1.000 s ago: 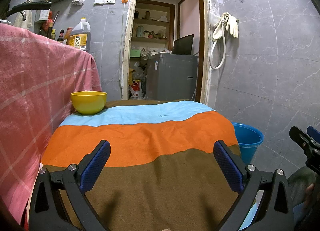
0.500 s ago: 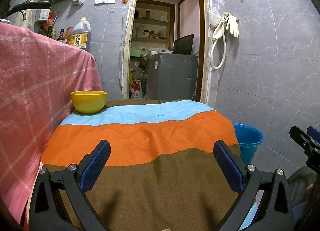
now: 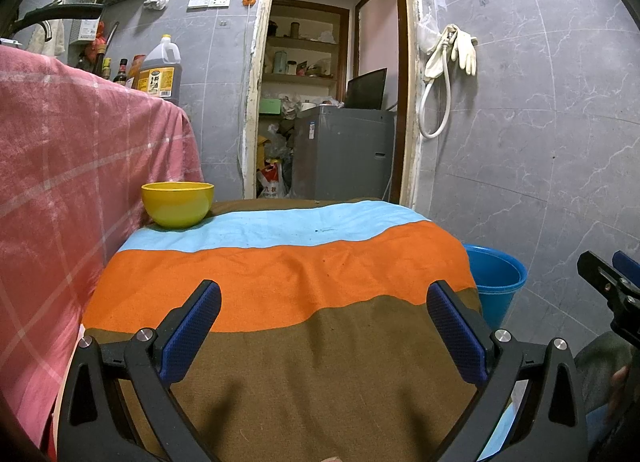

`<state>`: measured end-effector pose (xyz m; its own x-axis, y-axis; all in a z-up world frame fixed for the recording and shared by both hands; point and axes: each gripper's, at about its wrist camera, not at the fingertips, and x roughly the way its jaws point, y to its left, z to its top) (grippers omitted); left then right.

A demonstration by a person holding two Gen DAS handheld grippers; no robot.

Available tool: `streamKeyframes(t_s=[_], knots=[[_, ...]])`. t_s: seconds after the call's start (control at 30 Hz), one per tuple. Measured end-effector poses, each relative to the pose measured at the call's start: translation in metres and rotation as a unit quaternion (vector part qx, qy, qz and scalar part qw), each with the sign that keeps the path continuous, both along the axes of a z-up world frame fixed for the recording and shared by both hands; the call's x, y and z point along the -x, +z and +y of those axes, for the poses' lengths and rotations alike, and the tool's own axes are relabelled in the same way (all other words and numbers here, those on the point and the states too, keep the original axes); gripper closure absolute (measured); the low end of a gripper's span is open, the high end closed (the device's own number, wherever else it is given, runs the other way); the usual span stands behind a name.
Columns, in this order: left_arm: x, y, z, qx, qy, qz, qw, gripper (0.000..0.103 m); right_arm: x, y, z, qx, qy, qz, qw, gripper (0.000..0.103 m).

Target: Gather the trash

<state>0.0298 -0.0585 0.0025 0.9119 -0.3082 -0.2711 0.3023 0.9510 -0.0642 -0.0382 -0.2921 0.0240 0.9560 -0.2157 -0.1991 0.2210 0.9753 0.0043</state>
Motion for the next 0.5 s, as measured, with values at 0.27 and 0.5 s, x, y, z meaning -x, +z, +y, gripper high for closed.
streamKeyframes(t_s=[0.27, 0.5], knots=[[0.0011, -0.0034, 0.0003, -0.004, 0.017, -0.001, 0.9999, 0.002, 0.0, -0.0001, 0.0003, 0.0, 0.0, 0.0, 1.0, 0.0], [0.0026, -0.0058, -0.0003, -0.006, 0.027, -0.001, 0.9996, 0.002, 0.0001, -0.0001, 0.0008, 0.0, 0.0, 0.0, 1.0, 0.0]])
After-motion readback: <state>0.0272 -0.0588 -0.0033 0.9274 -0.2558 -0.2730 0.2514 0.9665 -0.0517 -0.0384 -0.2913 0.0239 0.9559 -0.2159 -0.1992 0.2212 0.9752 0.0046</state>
